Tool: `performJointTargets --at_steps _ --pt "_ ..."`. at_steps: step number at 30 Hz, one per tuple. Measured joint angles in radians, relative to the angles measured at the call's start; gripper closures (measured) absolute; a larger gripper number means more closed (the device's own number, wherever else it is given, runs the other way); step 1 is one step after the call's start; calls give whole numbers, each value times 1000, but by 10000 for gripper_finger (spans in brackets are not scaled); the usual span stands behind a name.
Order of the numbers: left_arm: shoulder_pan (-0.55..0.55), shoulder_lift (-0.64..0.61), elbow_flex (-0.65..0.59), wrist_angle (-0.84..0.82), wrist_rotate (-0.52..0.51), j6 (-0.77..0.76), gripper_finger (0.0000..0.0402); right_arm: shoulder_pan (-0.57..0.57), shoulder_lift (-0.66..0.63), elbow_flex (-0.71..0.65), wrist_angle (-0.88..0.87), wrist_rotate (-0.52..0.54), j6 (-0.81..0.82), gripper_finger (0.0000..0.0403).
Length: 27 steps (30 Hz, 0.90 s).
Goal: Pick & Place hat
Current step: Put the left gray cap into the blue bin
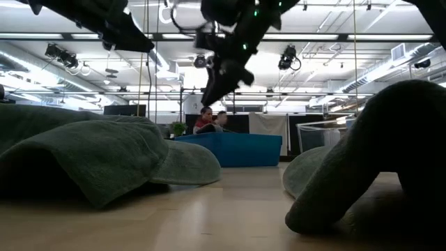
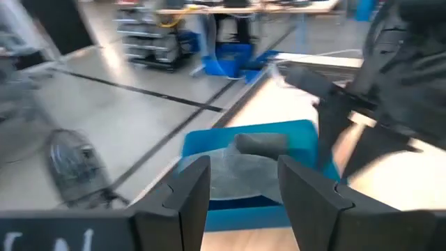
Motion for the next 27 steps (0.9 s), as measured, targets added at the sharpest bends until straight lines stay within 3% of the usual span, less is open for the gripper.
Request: performJointTargets --at_steps 6,8,13,20,27 --pt "-54 13 1 -1 424 -90 230 98 0 0 -47 -4 194 255" --pt "-97 37 2 -17 493 -174 230 120 0 0 -51 2 225 255" --pt "-238 155 1 -95 485 -207 243 169 -14 0 -51 2 293 254" --pt "-405 353 1 -78 485 -211 265 177 -66 0 -84 33 350 254" --pt "-500 507 1 -65 485 -225 233 178 -81 -1 -63 29 372 254"
